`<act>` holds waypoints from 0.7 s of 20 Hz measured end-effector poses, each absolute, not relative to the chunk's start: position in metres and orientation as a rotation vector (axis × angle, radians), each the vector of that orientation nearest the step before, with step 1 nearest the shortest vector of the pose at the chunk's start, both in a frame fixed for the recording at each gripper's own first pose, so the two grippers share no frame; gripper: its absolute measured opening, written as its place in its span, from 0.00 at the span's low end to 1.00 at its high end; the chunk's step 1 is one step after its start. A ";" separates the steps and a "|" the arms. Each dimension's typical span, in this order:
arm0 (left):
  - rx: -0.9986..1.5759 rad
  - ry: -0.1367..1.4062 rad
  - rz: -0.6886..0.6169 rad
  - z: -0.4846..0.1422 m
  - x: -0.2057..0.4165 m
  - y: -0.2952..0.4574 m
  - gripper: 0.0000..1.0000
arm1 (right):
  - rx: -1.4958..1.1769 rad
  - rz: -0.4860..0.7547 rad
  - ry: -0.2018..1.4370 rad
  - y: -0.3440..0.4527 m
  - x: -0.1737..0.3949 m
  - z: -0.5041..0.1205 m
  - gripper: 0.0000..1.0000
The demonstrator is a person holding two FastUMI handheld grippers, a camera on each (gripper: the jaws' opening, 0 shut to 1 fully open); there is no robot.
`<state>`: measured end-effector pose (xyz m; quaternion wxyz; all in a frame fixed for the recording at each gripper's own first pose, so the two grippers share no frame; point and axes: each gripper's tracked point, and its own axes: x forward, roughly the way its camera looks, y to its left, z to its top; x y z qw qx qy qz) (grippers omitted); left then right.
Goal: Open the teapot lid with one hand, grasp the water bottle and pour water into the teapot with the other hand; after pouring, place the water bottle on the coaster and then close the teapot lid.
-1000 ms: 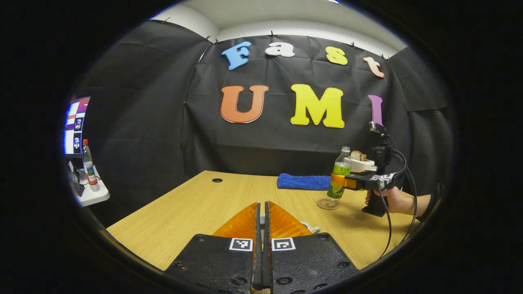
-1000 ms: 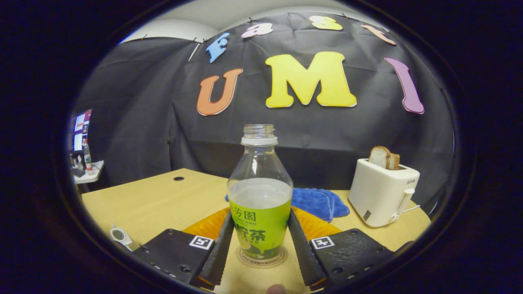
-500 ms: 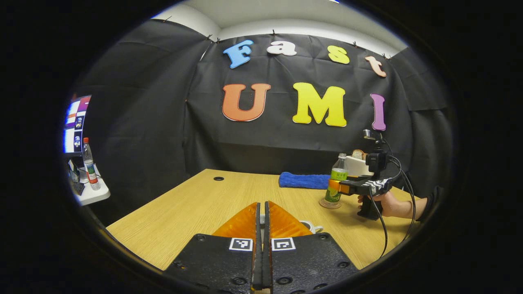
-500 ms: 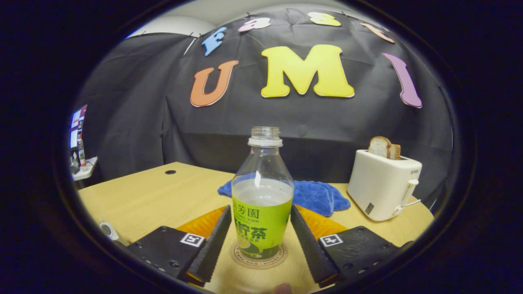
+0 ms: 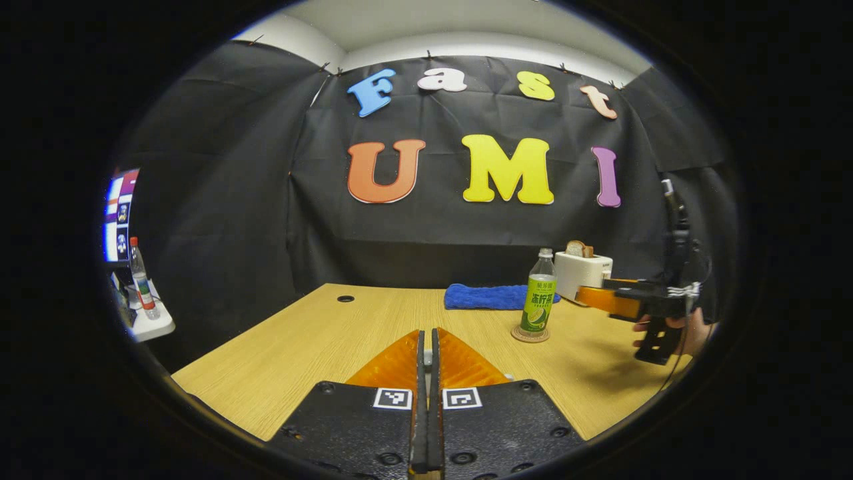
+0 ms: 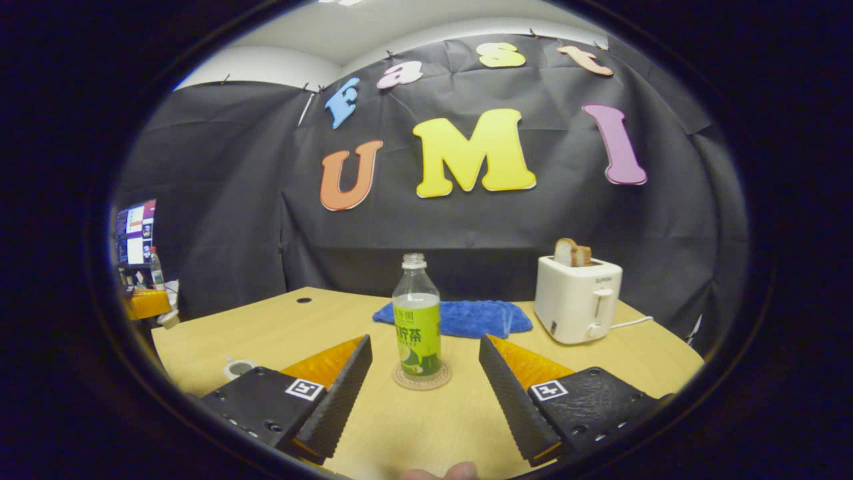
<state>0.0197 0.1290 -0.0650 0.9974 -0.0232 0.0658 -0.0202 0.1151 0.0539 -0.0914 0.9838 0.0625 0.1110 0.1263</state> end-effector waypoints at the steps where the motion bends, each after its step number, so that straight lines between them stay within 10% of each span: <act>1: -0.045 0.123 -0.044 -0.065 0.024 0.122 0.03 | 0.134 0.245 0.216 0.043 0.100 -0.090 0.96; 14: -0.051 0.175 -0.039 -0.111 0.072 0.069 0.03 | 0.103 0.138 0.185 -0.041 0.028 -0.110 0.96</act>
